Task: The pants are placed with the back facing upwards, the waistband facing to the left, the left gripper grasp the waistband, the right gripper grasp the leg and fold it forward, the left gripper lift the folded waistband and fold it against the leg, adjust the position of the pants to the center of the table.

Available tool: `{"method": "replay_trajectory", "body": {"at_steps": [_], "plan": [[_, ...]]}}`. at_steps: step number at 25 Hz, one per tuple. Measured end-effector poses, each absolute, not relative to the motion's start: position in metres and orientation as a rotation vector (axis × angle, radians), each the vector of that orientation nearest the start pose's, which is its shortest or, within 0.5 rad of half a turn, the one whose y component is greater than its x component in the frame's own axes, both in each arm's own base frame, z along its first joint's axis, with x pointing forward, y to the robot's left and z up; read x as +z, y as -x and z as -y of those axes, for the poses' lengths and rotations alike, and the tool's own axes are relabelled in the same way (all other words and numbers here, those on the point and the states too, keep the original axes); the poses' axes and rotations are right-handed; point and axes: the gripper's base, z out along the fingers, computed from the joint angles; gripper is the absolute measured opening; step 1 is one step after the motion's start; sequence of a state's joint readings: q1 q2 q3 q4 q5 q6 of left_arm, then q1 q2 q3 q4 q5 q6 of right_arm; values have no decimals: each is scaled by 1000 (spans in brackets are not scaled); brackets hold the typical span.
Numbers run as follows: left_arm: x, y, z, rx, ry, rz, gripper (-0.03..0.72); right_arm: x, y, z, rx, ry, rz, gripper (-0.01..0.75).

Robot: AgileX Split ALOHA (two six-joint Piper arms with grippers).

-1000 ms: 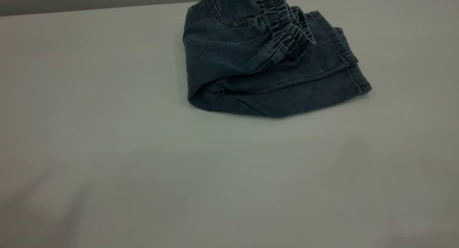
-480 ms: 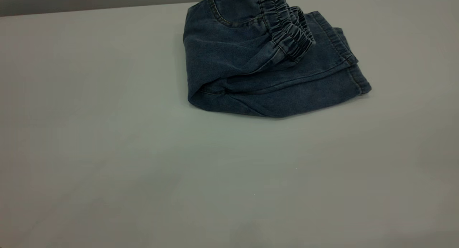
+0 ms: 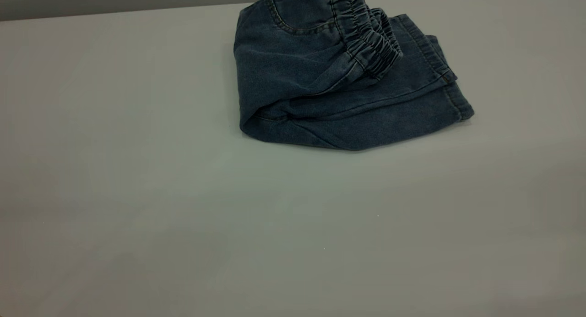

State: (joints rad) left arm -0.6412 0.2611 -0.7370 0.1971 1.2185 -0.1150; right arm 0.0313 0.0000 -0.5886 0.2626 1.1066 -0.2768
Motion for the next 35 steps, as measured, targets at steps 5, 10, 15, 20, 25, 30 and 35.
{"method": "replay_trajectory", "body": {"at_steps": [5, 10, 15, 20, 25, 30, 35], "plan": [[310, -19, -2, -210, -584, -2218, 487, 280, 9, -18, 124, 323, -2013, 494], [301, -18, 5, -280, -602, -2252, 487, 280, 8, -17, 119, 311, -2012, 494], [291, -24, 10, -294, -609, -2237, 487, 280, 8, -15, 120, 259, -2023, 494], [276, -27, 15, -298, -643, -2246, 487, 280, 8, -15, 122, 254, -2020, 494], [273, -26, 21, -338, -741, -2215, 487, 280, 8, -15, 122, 254, -2020, 494], [274, -24, 23, -360, -799, -2195, 487, 280, 8, -15, 122, 255, -2020, 494], [273, -24, 23, -359, -800, -2198, 487, 280, 8, -15, 122, 255, -2020, 494]]}}
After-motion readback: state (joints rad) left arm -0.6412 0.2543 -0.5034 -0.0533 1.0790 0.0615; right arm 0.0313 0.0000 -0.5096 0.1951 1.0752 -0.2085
